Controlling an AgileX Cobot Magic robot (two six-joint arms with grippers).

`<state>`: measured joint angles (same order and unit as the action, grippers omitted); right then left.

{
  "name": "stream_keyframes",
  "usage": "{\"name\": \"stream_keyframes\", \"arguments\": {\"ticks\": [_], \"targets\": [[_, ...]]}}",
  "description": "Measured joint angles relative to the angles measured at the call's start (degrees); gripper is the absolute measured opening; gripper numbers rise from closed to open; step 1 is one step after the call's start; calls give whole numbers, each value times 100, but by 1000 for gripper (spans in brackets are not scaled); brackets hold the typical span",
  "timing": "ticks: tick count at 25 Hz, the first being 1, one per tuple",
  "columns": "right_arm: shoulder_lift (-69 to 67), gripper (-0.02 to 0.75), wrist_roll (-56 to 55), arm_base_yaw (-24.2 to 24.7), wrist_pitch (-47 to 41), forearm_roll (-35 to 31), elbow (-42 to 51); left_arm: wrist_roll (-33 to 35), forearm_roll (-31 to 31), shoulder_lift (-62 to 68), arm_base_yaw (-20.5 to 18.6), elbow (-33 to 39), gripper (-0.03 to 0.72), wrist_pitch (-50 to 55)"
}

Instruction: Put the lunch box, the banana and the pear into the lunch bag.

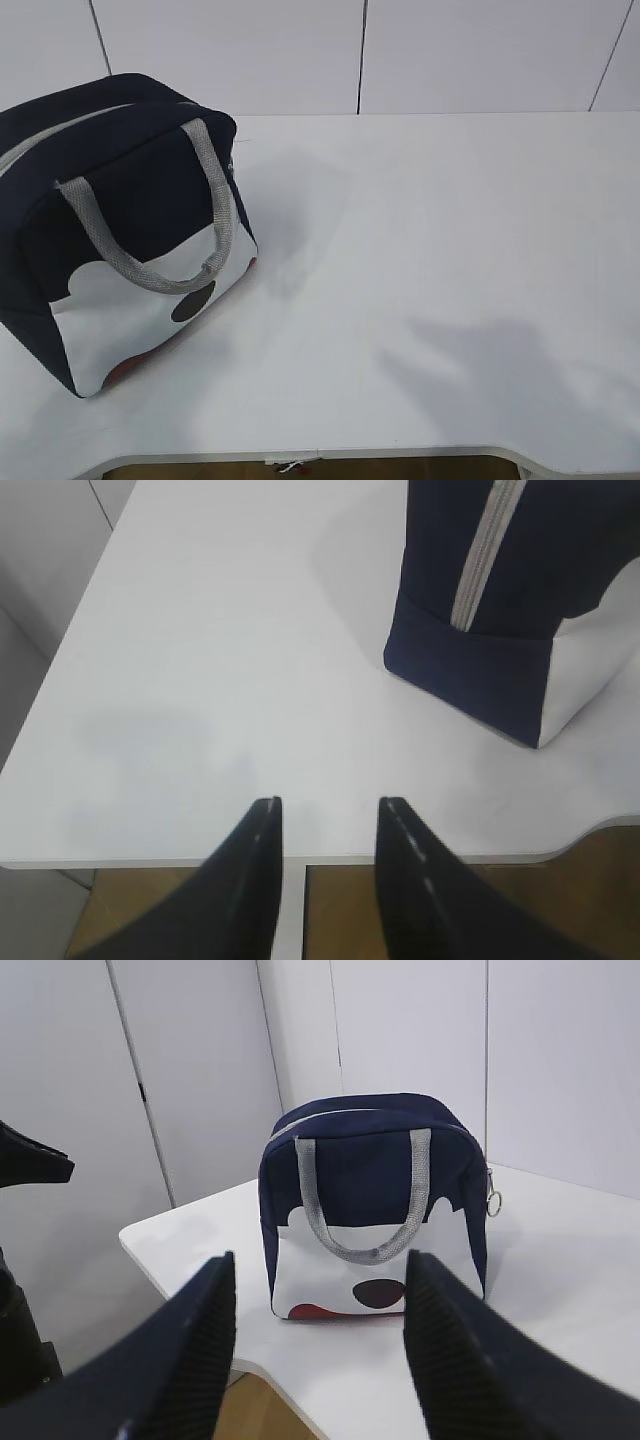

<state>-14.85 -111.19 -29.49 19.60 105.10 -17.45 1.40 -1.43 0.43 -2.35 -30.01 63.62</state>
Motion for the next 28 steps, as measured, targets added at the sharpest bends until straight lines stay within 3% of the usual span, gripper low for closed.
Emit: {"name": "stream_keyframes", "arguments": {"ticks": [11, 18, 28], "targets": [[0, 435, 885, 0, -26, -358, 0, 0, 0, 0, 0, 0, 243, 0], [-161, 435, 1933, 0, -491, -1124, 0, 0, 0, 0, 0, 0, 243, 0], [-637, 435, 3839, 0, -1503, -2854, 10, 0, 0, 0, 0, 0, 243, 0]]}}
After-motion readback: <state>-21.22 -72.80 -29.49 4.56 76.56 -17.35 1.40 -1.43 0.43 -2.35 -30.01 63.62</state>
